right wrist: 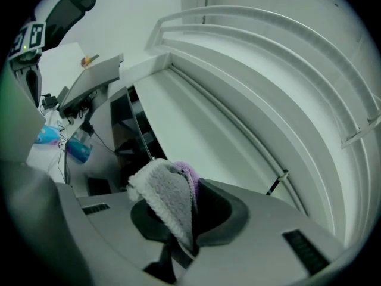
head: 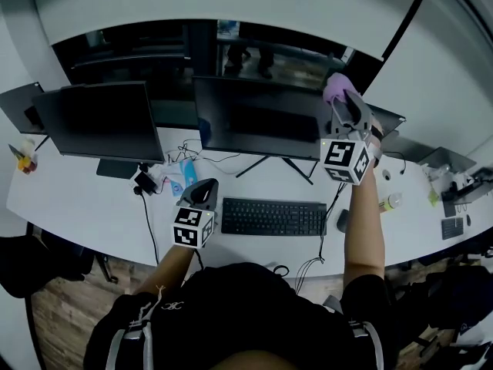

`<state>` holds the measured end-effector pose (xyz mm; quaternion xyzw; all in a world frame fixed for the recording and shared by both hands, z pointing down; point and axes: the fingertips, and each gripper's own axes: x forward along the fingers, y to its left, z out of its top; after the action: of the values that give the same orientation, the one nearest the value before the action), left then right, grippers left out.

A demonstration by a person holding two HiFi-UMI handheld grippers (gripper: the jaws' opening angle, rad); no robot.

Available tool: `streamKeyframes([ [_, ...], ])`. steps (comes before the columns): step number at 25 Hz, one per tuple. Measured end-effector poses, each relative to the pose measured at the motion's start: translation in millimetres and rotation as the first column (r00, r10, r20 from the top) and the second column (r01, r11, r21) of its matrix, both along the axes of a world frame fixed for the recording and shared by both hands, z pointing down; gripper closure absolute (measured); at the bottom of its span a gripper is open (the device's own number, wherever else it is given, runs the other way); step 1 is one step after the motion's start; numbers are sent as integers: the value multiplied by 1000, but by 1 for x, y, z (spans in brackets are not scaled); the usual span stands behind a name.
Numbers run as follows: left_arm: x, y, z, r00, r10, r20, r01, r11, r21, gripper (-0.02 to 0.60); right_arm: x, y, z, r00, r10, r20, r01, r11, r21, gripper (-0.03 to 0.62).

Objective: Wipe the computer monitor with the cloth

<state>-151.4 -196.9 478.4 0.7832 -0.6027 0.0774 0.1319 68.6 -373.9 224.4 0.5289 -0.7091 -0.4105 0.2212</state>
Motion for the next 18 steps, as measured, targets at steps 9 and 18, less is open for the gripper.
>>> streamKeyframes([
  [9, -56, 20, 0, 999, -34, -10, 34, 999, 12, 568, -98, 24, 0, 990, -134, -41, 134, 991, -9, 522],
  [18, -100, 43, 6, 997, -68, -41, 68, 998, 8, 568, -188, 53, 4, 961, -249, -121, 251, 968, -4, 522],
])
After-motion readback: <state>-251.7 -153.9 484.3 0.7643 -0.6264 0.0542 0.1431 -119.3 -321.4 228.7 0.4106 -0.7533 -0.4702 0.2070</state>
